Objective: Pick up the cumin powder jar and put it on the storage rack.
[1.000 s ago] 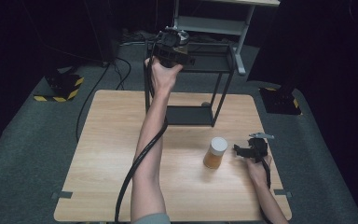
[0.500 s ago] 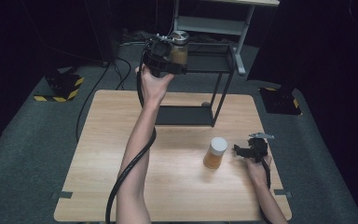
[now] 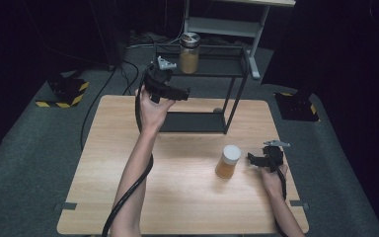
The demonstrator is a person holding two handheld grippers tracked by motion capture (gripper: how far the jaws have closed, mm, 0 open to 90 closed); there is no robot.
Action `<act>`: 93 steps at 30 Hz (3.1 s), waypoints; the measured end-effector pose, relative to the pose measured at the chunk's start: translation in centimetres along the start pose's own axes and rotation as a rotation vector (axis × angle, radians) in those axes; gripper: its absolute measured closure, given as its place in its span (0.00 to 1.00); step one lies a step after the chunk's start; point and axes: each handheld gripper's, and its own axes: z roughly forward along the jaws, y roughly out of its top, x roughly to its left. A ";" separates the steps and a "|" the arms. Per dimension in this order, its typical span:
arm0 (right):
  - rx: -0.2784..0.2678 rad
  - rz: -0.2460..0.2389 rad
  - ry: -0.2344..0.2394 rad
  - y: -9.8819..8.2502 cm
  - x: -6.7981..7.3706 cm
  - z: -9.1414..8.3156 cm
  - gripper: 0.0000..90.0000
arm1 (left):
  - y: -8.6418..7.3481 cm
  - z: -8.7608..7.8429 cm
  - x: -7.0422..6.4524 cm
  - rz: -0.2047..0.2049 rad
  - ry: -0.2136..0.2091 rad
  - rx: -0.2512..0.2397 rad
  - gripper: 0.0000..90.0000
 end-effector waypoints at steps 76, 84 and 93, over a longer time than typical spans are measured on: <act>0.001 0.001 -0.002 0.0 0.0 0.0 0.09 | -19.3 10.5 -4.5 -0.123 0.061 0.309 0.00; 0.001 0.001 -0.002 0.0 0.1 0.0 0.10 | -19.3 10.5 -4.5 -0.122 0.062 0.308 0.00; 0.001 0.000 -0.003 0.0 0.1 0.0 0.10 | -19.3 10.6 -4.7 -0.126 0.068 0.308 0.00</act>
